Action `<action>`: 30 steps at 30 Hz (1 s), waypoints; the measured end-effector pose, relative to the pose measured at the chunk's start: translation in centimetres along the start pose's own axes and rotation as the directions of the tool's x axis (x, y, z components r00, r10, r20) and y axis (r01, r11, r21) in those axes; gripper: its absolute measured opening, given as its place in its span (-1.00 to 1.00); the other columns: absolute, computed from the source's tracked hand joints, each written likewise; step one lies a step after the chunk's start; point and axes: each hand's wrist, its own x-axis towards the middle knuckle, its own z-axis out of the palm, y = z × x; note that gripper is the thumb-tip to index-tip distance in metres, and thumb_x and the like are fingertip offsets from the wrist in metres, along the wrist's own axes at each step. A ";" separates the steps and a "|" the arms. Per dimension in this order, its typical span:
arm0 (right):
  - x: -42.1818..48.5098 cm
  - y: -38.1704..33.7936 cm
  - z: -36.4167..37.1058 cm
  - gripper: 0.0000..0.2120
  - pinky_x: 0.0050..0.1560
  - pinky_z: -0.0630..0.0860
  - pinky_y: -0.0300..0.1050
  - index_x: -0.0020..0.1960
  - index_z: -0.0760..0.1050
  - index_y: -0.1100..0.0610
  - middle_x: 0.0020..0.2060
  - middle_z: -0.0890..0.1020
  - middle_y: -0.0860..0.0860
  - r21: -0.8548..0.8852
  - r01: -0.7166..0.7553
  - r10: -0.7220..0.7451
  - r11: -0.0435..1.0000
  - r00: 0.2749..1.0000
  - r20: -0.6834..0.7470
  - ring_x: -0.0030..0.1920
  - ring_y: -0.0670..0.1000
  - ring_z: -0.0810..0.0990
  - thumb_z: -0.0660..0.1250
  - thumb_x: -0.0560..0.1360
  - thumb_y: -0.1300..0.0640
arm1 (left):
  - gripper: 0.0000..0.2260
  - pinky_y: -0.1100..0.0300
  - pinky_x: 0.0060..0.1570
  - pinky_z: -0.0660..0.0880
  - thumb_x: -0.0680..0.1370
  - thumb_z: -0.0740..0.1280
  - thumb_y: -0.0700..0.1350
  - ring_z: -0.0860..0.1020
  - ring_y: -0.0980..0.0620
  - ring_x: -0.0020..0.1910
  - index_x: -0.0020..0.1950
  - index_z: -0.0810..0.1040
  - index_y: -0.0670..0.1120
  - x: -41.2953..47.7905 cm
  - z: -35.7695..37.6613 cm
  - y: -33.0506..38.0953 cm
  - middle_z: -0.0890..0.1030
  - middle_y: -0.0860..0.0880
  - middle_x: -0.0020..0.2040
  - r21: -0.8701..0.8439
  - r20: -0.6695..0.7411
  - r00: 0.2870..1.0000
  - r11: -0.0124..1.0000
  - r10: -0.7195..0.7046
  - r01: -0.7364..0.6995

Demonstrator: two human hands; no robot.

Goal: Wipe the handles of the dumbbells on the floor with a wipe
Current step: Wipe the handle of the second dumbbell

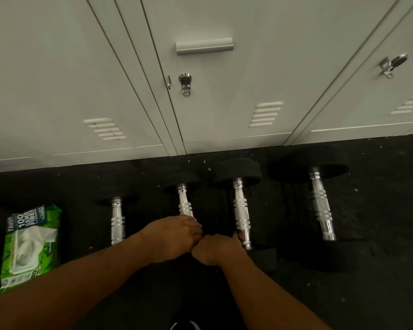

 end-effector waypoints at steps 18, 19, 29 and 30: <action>-1.9 -0.3 -0.6 -0.45 0.41 0.18 0.16 0.44 0.31 0.17 0.42 0.37 0.17 0.125 -0.069 0.072 0.990 0.997 -0.018 0.41 0.20 0.34 -0.05 0.62 -0.15 | -0.66 0.00 0.46 0.21 0.59 0.27 -0.18 0.43 -0.08 0.36 0.37 0.44 -0.14 2.7 -2.7 -4.8 0.50 -0.15 0.34 0.413 0.188 0.975 0.910 -0.120 0.033; -1.9 -0.2 -0.7 -0.46 0.37 0.24 0.12 0.43 0.32 0.17 0.41 0.38 0.17 0.133 -0.070 0.072 0.989 0.997 -0.010 0.39 0.20 0.36 -0.04 0.62 -0.14 | -0.65 0.00 0.47 0.19 0.59 0.26 -0.18 0.41 -0.09 0.38 0.38 0.43 -0.14 2.7 -2.5 -4.6 0.48 -0.15 0.36 0.417 0.179 0.975 0.908 -0.131 0.045; -1.7 -0.1 -0.9 -0.52 0.35 0.27 0.10 0.40 0.36 0.13 0.39 0.42 0.13 0.110 -0.054 0.050 0.993 0.998 0.036 0.37 0.17 0.39 0.01 0.61 -0.08 | -0.68 0.24 0.17 0.49 0.22 0.59 -0.03 0.64 0.15 0.05 -0.05 0.72 0.03 0.3 -0.1 0.2 0.71 0.08 -0.03 0.083 -0.048 0.998 0.996 0.035 -0.031; -1.6 -0.1 -0.8 -0.53 0.37 0.26 0.10 0.40 0.35 0.14 0.39 0.41 0.13 0.103 -0.053 0.049 0.993 0.998 0.043 0.38 0.18 0.38 0.02 0.60 -0.06 | -0.68 0.27 0.15 0.49 0.20 0.60 -0.01 0.64 0.18 0.03 -0.07 0.73 0.04 0.2 0.1 0.8 0.71 0.11 -0.05 0.067 -0.061 0.997 0.997 0.044 -0.040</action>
